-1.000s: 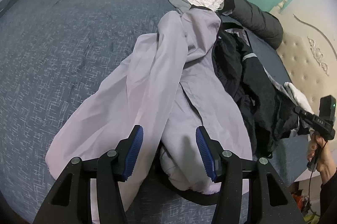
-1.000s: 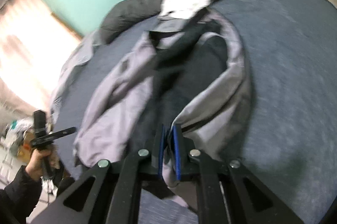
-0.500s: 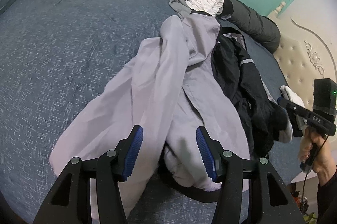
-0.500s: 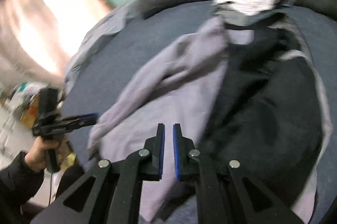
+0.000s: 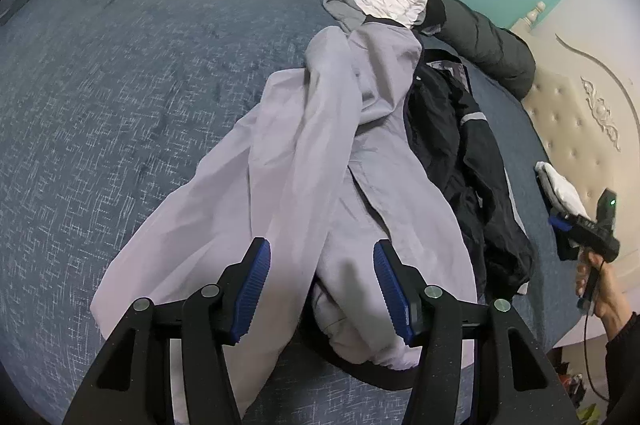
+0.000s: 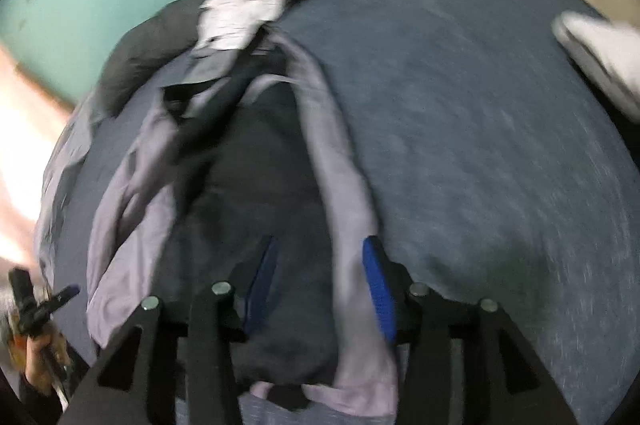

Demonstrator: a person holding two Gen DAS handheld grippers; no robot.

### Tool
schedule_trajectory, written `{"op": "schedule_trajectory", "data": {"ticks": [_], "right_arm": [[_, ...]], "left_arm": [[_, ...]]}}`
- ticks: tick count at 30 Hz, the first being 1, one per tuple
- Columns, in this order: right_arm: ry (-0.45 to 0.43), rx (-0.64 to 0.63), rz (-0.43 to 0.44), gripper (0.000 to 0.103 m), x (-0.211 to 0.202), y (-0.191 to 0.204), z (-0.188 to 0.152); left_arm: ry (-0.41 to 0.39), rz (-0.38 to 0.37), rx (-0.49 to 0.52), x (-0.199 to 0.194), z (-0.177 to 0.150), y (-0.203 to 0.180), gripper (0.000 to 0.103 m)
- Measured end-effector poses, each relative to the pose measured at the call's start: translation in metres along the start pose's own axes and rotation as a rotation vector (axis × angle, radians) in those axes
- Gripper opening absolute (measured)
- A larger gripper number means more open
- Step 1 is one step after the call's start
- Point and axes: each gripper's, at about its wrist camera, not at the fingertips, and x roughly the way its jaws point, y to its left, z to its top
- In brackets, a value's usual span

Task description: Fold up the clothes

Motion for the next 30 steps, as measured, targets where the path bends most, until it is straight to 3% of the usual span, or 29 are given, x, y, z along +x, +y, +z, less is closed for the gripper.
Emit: {"op": "schedule_trajectory", "data": {"ticks": [1, 6, 8, 13, 14, 19, 26, 30], "right_arm": [[0.018, 0.046, 0.008, 0.057, 0.004, -0.014, -0.005], [0.078, 0.114, 0.03, 0.061, 0.024, -0.043, -0.03], [0.113, 0.143, 0.066, 0.068, 0.034, -0.049, -0.039], [0.168, 0.078, 0.078, 0.068, 0.05, -0.037, -0.052], [0.182, 0.066, 0.08, 0.066, 0.054, -0.034, -0.053], [0.183, 0.028, 0.122, 0.017, 0.055, -0.021, -0.062], [0.045, -0.06, 0.129, 0.007, 0.018, 0.01, -0.053], [-0.009, -0.105, 0.223, 0.006, 0.001, 0.05, -0.042]], "left_arm": [[0.0, 0.001, 0.003, 0.0, 0.0, -0.001, 0.058], [0.01, 0.005, 0.017, 0.004, 0.001, -0.009, 0.059], [0.012, 0.005, 0.018, 0.006, 0.001, -0.01, 0.059], [0.019, 0.003, 0.023, 0.01, 0.0, -0.014, 0.059], [0.02, 0.003, 0.023, 0.01, 0.0, -0.015, 0.059], [0.018, -0.003, 0.018, 0.01, -0.001, -0.014, 0.059], [0.014, -0.017, 0.007, 0.009, -0.002, -0.011, 0.059], [0.014, -0.03, 0.0, 0.011, -0.003, -0.01, 0.059]]}}
